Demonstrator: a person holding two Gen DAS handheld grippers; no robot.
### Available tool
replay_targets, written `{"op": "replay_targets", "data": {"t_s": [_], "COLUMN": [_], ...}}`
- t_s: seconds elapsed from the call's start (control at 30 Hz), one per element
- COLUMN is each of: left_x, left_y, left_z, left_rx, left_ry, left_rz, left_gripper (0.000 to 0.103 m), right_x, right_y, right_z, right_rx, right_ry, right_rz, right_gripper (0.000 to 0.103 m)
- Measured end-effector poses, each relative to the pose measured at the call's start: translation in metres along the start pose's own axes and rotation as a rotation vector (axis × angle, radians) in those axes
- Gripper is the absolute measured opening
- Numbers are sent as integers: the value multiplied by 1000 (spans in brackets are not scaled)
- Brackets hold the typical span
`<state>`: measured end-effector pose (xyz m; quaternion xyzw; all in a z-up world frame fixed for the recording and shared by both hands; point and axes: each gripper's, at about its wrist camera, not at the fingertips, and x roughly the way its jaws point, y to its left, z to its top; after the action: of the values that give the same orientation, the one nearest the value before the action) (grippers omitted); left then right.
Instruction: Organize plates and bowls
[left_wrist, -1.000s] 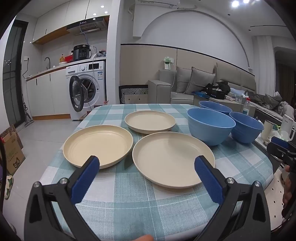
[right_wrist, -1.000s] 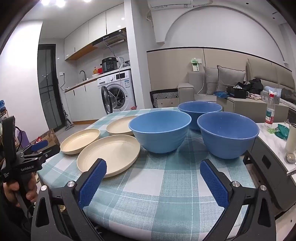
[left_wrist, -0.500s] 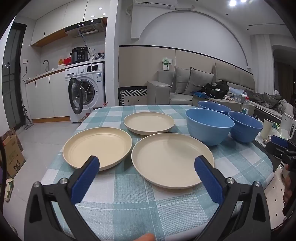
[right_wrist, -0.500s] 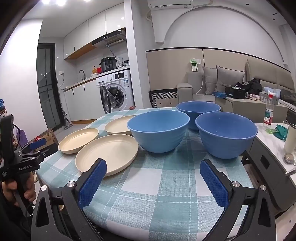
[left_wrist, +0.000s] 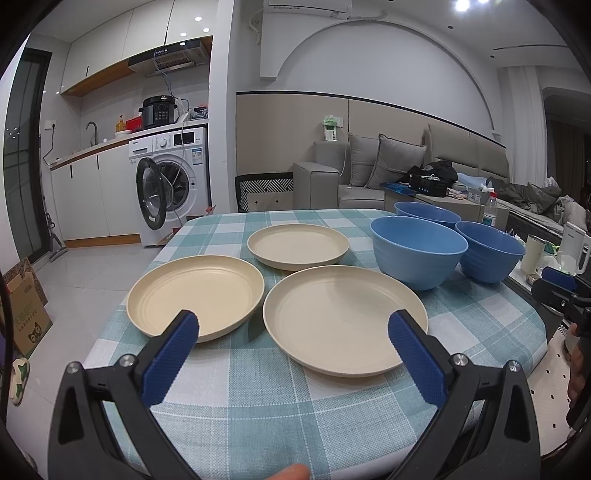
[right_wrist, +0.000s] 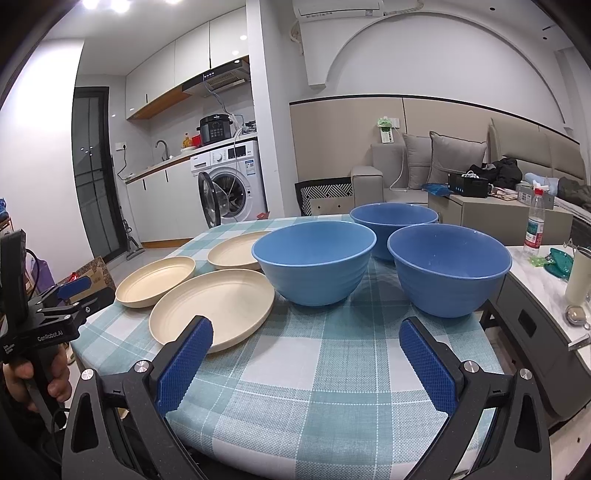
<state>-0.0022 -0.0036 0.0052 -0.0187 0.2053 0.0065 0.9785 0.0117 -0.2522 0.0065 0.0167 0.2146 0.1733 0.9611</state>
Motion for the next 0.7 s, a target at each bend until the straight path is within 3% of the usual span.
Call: {"op": "replay_targets", "data": {"t_s": [0.7], "left_x": [1], "left_y": [1], "left_z": [1], "left_rx": [3], "left_ry": [-6], "left_rz": [4], "left_gripper": [103], "right_x": [1], "right_y": [1], "right_z": [0], "right_rx": [-3], "right_ry": [-1], "right_rz": [0], "right_gripper": [103]}}
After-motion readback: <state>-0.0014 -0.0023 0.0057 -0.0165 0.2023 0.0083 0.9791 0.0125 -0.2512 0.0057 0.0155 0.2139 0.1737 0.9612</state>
